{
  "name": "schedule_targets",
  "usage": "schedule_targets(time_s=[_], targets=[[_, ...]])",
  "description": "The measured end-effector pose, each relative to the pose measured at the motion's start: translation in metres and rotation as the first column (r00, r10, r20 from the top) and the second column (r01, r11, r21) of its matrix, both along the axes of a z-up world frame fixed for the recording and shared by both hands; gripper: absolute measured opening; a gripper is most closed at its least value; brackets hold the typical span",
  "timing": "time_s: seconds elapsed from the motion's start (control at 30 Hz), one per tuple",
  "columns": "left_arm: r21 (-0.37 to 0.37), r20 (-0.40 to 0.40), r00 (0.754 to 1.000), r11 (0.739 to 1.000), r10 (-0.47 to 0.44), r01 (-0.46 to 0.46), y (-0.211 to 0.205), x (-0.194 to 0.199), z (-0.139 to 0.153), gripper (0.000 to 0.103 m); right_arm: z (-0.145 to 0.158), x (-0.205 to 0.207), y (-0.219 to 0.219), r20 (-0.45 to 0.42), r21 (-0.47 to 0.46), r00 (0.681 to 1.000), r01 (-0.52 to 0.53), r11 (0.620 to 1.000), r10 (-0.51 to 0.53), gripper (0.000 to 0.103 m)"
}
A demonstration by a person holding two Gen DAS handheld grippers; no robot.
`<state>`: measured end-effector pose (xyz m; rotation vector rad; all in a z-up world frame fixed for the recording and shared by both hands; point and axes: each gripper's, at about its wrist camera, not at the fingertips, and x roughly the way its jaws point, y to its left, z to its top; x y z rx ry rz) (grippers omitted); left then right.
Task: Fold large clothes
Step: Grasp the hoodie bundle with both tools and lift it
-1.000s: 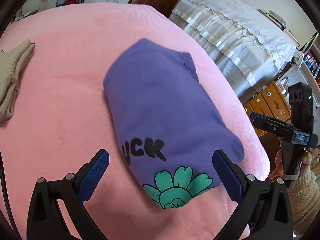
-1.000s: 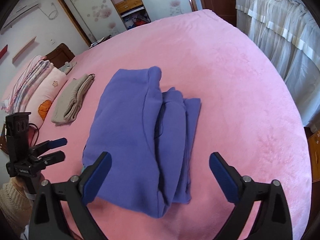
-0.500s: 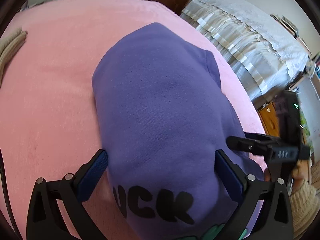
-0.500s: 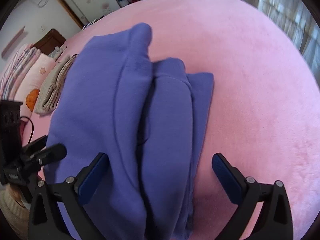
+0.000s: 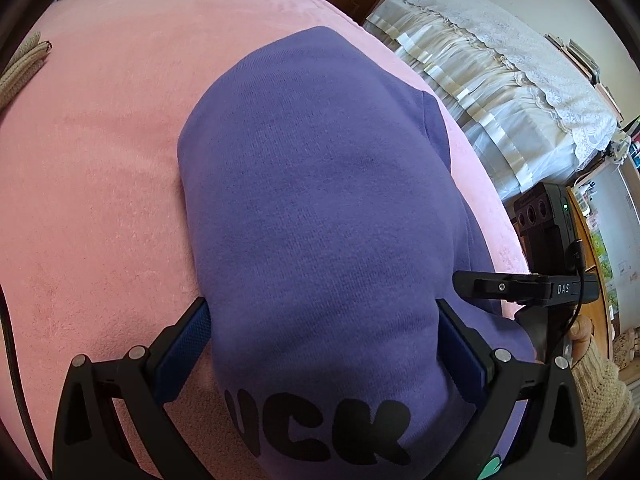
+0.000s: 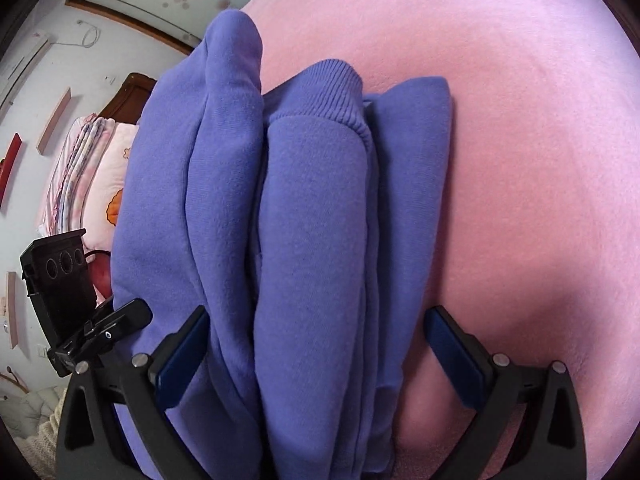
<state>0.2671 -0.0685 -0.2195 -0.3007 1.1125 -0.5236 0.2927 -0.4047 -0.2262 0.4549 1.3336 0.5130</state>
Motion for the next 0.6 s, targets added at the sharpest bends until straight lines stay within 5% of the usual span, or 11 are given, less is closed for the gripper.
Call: schedule_targets(time_s=[0.13, 0.17, 0.37, 0.6], targets=[[0.032, -0.048, 0.999, 0.999, -0.009, 0.010, -0.006, 0.006, -0.001, 0.103, 0.005, -0.001, 0.012, 0.048, -0.016, 0.999, -0.017, 1.000, 0.018, 0.101], [0.029, -0.061, 0.998, 0.999, -0.014, 0.016, -0.005, 0.008, -0.001, 0.103, 0.009, -0.003, 0.015, 0.064, -0.012, 0.998, -0.025, 1.000, 0.026, 0.093], [-0.073, -0.143, 0.986, 0.995, -0.082, 0.072, 0.010, 0.011, -0.007, 0.103, 0.024, -0.014, 0.020, 0.121, -0.034, 0.991, -0.053, 0.998, 0.057, 0.079], [-0.076, -0.123, 0.991, 0.996, -0.048, 0.039, 0.002, 0.009, -0.009, 0.103, 0.027, -0.017, 0.020, 0.141, -0.033, 0.989, -0.040, 0.999, 0.045, 0.067]])
